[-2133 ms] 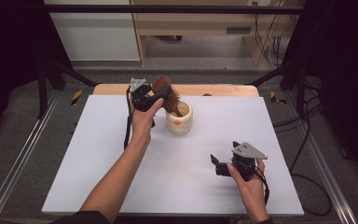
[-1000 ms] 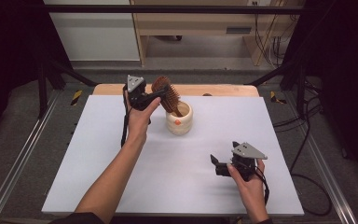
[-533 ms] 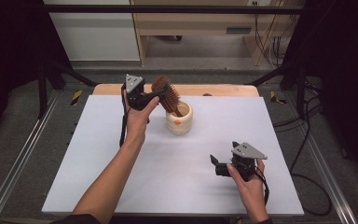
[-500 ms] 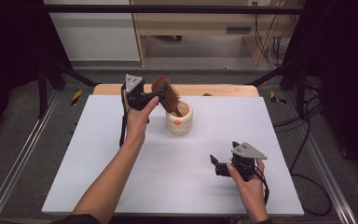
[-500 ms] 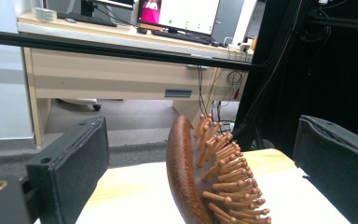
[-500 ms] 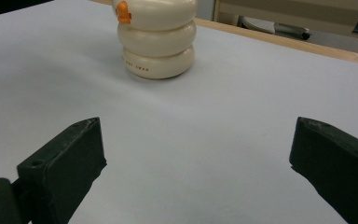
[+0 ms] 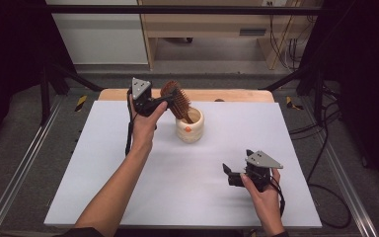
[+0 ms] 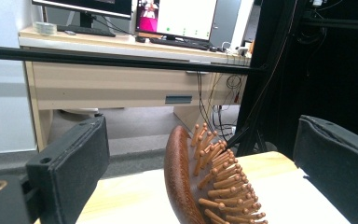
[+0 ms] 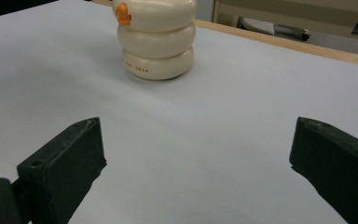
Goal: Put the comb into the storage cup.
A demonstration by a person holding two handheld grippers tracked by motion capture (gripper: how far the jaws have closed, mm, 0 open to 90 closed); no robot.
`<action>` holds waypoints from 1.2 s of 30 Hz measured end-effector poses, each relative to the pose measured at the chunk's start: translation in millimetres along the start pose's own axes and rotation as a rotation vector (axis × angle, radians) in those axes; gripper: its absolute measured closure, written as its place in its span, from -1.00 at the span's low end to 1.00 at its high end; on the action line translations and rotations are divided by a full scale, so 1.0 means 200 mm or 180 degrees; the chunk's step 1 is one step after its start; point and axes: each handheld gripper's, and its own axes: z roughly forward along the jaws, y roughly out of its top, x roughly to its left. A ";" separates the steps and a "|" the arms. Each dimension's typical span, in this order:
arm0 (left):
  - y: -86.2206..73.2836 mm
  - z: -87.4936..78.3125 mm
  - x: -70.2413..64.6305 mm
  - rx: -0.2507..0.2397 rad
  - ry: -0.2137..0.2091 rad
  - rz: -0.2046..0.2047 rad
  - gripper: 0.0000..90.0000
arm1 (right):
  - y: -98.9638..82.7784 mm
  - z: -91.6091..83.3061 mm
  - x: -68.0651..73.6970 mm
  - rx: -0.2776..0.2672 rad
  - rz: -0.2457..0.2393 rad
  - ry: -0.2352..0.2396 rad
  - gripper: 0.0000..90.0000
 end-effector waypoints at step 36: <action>0.16 -0.20 -0.01 0.0057 -0.0112 0.0104 -0.94 | 0.00 -0.01 -0.01 -0.0070 -0.0026 -0.0044 -0.91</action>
